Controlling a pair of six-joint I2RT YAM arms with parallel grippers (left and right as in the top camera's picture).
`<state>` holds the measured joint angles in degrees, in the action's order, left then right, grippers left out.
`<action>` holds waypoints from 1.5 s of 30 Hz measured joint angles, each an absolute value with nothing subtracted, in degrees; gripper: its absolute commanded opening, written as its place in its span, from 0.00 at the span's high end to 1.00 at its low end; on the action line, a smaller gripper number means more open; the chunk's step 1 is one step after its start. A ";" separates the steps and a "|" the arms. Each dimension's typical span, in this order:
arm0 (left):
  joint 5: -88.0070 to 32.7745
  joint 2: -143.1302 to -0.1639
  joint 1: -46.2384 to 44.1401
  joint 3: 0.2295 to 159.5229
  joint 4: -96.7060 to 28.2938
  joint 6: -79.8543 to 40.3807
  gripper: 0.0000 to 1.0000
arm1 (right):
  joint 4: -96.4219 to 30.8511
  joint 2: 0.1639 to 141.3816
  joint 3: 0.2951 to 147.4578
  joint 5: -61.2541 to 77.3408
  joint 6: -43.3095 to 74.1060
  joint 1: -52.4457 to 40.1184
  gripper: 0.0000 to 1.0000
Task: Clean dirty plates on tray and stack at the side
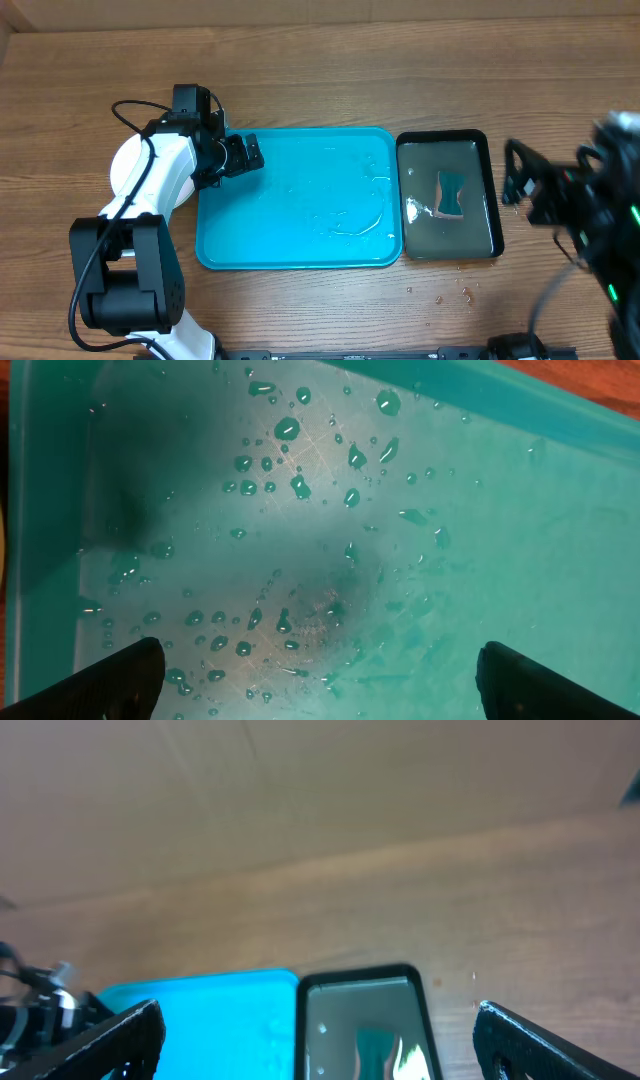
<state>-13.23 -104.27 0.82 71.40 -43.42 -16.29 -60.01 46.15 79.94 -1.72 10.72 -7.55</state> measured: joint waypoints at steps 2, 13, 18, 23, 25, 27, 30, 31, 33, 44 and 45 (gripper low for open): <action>-13.26 -104.27 0.82 71.40 -43.42 -16.29 0.00 | -59.96 42.13 79.92 -1.72 10.72 -7.62 0.00; -13.21 -104.27 0.82 71.40 -43.40 -16.29 0.00 | -51.00 15.70 61.28 -0.99 10.50 -7.66 0.00; -13.19 -104.27 0.82 71.40 -43.44 -16.29 0.00 | -38.81 6.55 46.24 0.27 10.48 -7.66 0.00; -13.06 -104.27 0.82 71.40 -43.42 -16.29 0.00 | -21.28 1.19 33.15 1.72 11.00 -7.64 0.00; -13.06 -104.27 0.82 71.40 -43.40 -16.29 0.00 | -14.90 0.80 28.84 2.15 11.70 -7.64 0.00; -13.06 -104.27 0.82 71.40 -43.42 -16.29 0.00 | -8.27 0.80 24.16 2.37 12.27 -7.64 0.00; -13.06 -104.27 0.82 71.40 -43.42 -16.29 0.00 | 1.63 0.80 17.30 2.81 12.84 -7.66 0.00; -13.06 -104.27 0.82 71.40 -43.42 -16.29 0.00 | 4.60 0.80 14.96 2.96 13.08 -7.64 0.00; -13.06 -104.27 0.82 71.40 -43.42 -16.29 0.00 | 9.80 0.80 10.74 3.03 13.28 -7.64 0.00; -13.06 -104.27 0.82 71.40 -43.40 -16.29 0.00 | 8.75 0.71 1.04 3.22 13.45 -7.64 0.00; -13.06 -104.27 0.82 71.40 -43.38 -16.29 0.00 | 5.96 0.69 1.04 3.22 13.47 -7.64 0.00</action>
<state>-13.06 -104.27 0.82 71.40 -43.38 -16.29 5.96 0.69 1.04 3.22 13.47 -7.64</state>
